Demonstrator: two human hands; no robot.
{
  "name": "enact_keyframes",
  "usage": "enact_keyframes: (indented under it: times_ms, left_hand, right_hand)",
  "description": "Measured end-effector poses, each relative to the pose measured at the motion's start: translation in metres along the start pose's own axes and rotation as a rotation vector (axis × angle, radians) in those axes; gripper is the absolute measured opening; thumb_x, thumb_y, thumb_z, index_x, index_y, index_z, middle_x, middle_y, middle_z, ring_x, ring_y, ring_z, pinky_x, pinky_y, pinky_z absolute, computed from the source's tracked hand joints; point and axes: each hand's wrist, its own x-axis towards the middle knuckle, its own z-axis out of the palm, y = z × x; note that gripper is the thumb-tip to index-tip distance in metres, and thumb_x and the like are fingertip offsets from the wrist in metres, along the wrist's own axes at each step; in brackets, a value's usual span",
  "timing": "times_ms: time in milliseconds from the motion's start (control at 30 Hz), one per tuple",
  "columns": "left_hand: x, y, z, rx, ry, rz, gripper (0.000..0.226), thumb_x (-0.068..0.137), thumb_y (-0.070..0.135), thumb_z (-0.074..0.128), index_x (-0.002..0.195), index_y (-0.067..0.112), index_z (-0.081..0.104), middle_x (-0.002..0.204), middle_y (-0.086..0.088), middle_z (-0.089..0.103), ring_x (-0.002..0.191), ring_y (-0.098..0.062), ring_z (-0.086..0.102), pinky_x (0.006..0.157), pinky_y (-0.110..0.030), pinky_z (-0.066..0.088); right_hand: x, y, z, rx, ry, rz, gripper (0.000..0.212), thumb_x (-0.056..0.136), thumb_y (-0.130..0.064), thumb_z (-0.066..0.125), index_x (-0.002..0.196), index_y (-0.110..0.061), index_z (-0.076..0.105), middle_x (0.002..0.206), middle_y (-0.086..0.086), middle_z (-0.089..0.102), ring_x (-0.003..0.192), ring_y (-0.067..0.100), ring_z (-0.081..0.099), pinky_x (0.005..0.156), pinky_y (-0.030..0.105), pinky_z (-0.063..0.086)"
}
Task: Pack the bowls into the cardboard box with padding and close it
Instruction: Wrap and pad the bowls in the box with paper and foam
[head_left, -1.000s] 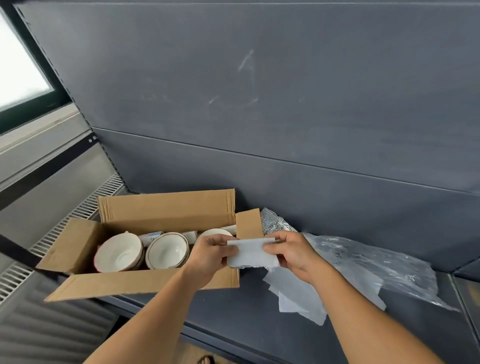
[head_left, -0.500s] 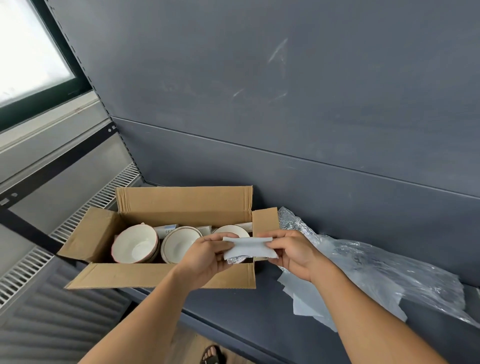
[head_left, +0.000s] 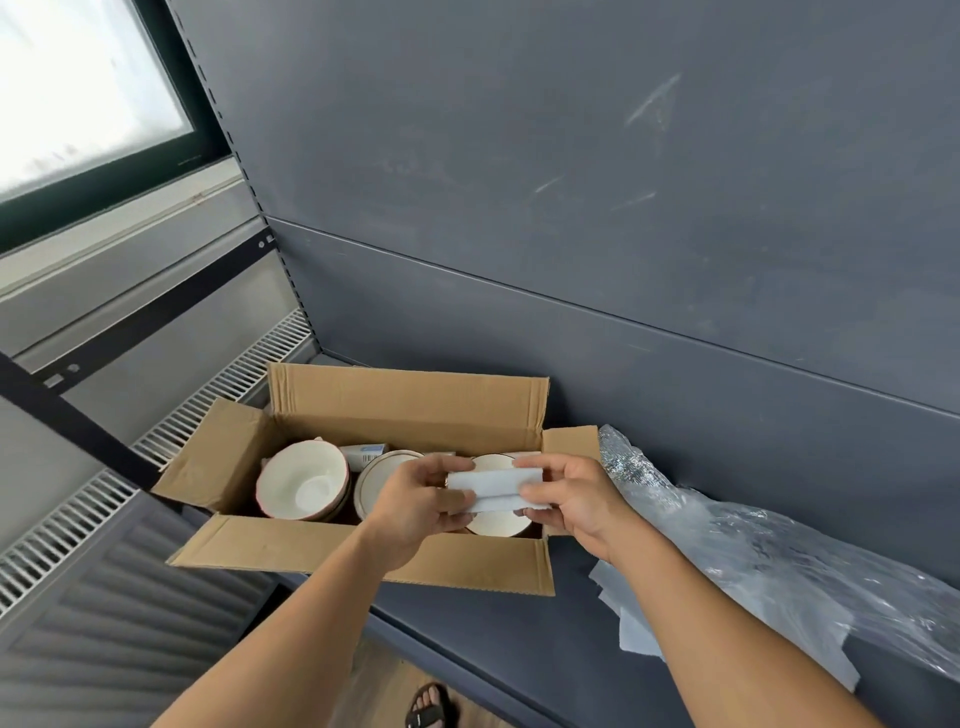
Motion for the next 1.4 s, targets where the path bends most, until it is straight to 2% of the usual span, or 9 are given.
enact_keyframes:
  times_ms: [167, 300, 400, 533, 600, 700, 933, 1133, 1400]
  left_hand:
    - [-0.002, 0.001, -0.023, 0.06, 0.071, 0.077, 0.012, 0.085, -0.006, 0.066, 0.095, -0.002, 0.071, 0.095, -0.016, 0.067, 0.086, -0.024, 0.07, 0.073, -0.03, 0.059]
    - [0.001, 0.001, -0.044, 0.073, 0.141, 0.092, 0.009, 0.084, -0.005, 0.069, 0.085, 0.002, 0.075, 0.089, -0.012, 0.072, 0.089, -0.027, 0.071, 0.079, -0.033, 0.06]
    - [0.004, 0.0, -0.063, 0.128, 0.183, 0.075, 0.011, 0.079, 0.003, 0.074, 0.083, 0.012, 0.079, 0.089, -0.006, 0.075, 0.091, -0.026, 0.07, 0.084, -0.036, 0.058]
    - [0.004, 0.0, -0.086, 0.213, 0.235, 0.059, 0.013, 0.072, 0.014, 0.08, 0.083, 0.019, 0.08, 0.088, 0.0, 0.074, 0.082, -0.018, 0.065, 0.075, -0.032, 0.052]
    - [0.006, -0.002, -0.095, 0.287, 0.317, 0.101, 0.01, 0.079, 0.013, 0.078, 0.086, 0.019, 0.079, 0.089, 0.002, 0.072, 0.081, -0.017, 0.066, 0.073, -0.031, 0.055]
    - [0.007, -0.007, -0.11, 0.366, 0.416, 0.141, 0.02, 0.081, 0.013, 0.077, 0.1, 0.019, 0.073, 0.095, 0.003, 0.07, 0.084, -0.015, 0.067, 0.069, -0.023, 0.057]
    - [0.006, -0.01, -0.145, 0.556, 0.689, 0.122, 0.029, 0.089, 0.018, 0.07, 0.118, 0.019, 0.068, 0.113, 0.007, 0.067, 0.091, -0.002, 0.058, 0.066, -0.008, 0.042]
    - [0.009, -0.007, -0.167, 0.57, 0.895, 0.138, 0.03, 0.09, 0.018, 0.068, 0.12, 0.017, 0.066, 0.115, 0.005, 0.066, 0.096, -0.003, 0.055, 0.079, -0.013, 0.041]
    - [0.02, -0.01, -0.186, 0.602, 1.026, 0.123, 0.026, 0.091, 0.014, 0.065, 0.117, 0.018, 0.068, 0.111, 0.002, 0.068, 0.097, -0.009, 0.059, 0.086, -0.021, 0.047]
  right_hand:
    - [0.015, 0.0, 0.02, 0.018, -0.036, 0.026, 0.022, 0.084, 0.015, 0.061, 0.094, -0.002, 0.072, 0.093, 0.016, 0.067, 0.081, 0.028, 0.07, 0.067, 0.024, 0.057]
    - [0.03, -0.003, 0.039, 0.053, -0.102, 0.03, 0.015, 0.086, 0.002, 0.068, 0.099, 0.004, 0.072, 0.106, 0.021, 0.07, 0.097, 0.029, 0.069, 0.078, 0.026, 0.058]
    - [0.044, -0.005, 0.059, -0.129, -0.075, -0.005, 0.016, 0.084, 0.004, 0.07, 0.1, 0.002, 0.072, 0.108, 0.018, 0.069, 0.099, 0.027, 0.069, 0.08, 0.025, 0.058]
    - [0.065, -0.003, 0.083, -0.348, -0.07, -0.055, 0.024, 0.08, 0.008, 0.071, 0.091, -0.013, 0.074, 0.102, 0.009, 0.069, 0.096, 0.025, 0.067, 0.084, 0.031, 0.059]
    - [0.078, 0.001, 0.094, -0.463, -0.081, -0.102, 0.029, 0.077, 0.005, 0.075, 0.087, -0.023, 0.075, 0.098, 0.001, 0.071, 0.096, 0.023, 0.067, 0.09, 0.038, 0.057]
    - [0.093, 0.002, 0.118, -0.635, -0.127, -0.173, 0.028, 0.079, -0.001, 0.075, 0.094, -0.024, 0.075, 0.098, -0.007, 0.072, 0.093, 0.014, 0.067, 0.089, 0.031, 0.055]
    - [0.129, 0.0, 0.174, -0.852, -0.241, -0.22, 0.028, 0.087, -0.014, 0.072, 0.114, -0.024, 0.071, 0.107, -0.009, 0.067, 0.103, 0.009, 0.06, 0.09, 0.026, 0.051]
    - [0.156, 0.0, 0.221, -0.902, -0.307, -0.287, 0.03, 0.087, -0.011, 0.071, 0.115, -0.02, 0.071, 0.113, -0.003, 0.068, 0.105, 0.014, 0.063, 0.09, 0.034, 0.057]
    - [0.187, -0.007, 0.253, -0.919, -0.426, -0.311, 0.028, 0.09, -0.009, 0.067, 0.116, -0.018, 0.069, 0.111, -0.007, 0.065, 0.105, 0.01, 0.057, 0.083, 0.017, 0.049]
